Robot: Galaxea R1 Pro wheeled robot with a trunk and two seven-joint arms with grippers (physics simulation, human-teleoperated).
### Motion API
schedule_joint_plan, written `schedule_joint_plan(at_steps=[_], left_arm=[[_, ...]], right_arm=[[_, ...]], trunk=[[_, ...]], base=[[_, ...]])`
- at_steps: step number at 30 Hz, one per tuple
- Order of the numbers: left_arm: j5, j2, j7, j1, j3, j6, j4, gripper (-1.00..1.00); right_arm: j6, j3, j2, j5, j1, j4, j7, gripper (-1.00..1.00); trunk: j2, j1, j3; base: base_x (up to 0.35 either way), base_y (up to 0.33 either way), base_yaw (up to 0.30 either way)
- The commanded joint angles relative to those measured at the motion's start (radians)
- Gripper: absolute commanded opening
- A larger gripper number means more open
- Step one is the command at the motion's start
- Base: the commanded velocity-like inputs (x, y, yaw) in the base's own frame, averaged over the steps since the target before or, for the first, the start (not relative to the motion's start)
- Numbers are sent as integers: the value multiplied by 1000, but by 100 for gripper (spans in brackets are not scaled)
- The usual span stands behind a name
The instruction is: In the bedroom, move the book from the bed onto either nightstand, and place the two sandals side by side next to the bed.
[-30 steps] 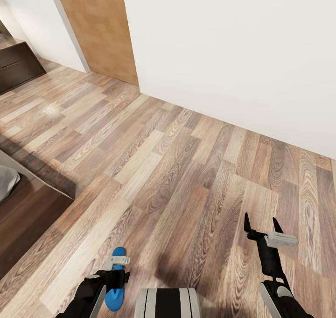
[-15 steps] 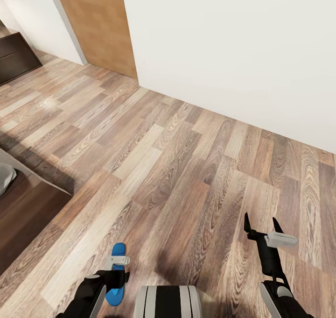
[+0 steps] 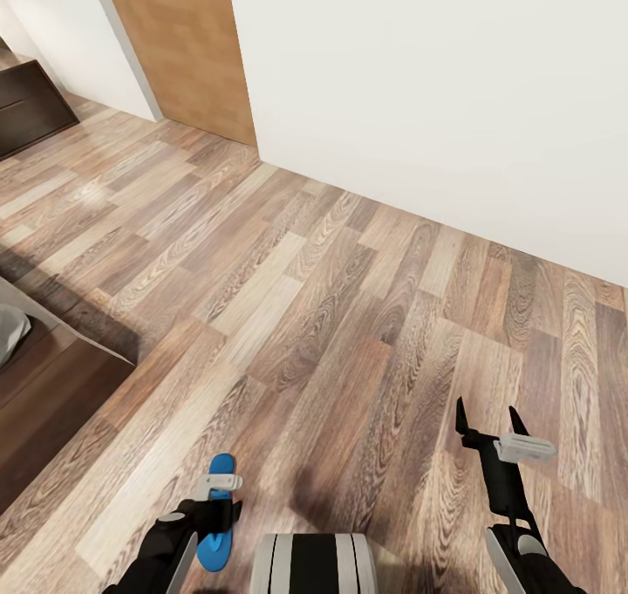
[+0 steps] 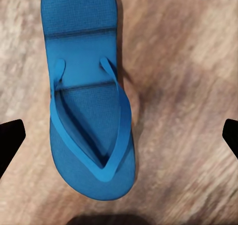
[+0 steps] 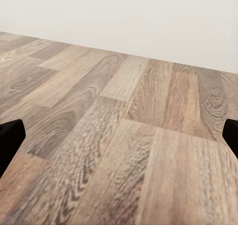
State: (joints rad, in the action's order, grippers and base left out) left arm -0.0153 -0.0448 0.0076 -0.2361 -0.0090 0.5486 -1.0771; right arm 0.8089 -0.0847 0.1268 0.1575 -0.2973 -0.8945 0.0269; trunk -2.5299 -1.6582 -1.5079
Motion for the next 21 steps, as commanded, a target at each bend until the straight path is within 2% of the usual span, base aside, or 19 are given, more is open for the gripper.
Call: schedule_joint_plan(at_steps=[1, 11, 15, 21], left_arm=[[-2, 0, 1, 0, 0, 5, -1, 100], [-2, 2, 0, 0, 0, 3, -1, 100], [-2, 2, 1, 0, 0, 3, -1, 100], [-2, 3, 1, 0, 0, 0, -1, 100]], right_arm=[[3, 2, 0, 2, 0, 0, 3, 100], [3, 3, 0, 2, 0, 1, 3, 100], [3, 3, 0, 2, 0, 2, 3, 100], [4, 3, 0, 2, 0, 2, 3, 100]], trunk=[[0, 0, -1], [0, 0, -1], [-1, -2, -16], [-1, -2, -16]], base=[[0, 0, 0], [0, 0, 0], [0, 0, 0], [0, 0, 0]])
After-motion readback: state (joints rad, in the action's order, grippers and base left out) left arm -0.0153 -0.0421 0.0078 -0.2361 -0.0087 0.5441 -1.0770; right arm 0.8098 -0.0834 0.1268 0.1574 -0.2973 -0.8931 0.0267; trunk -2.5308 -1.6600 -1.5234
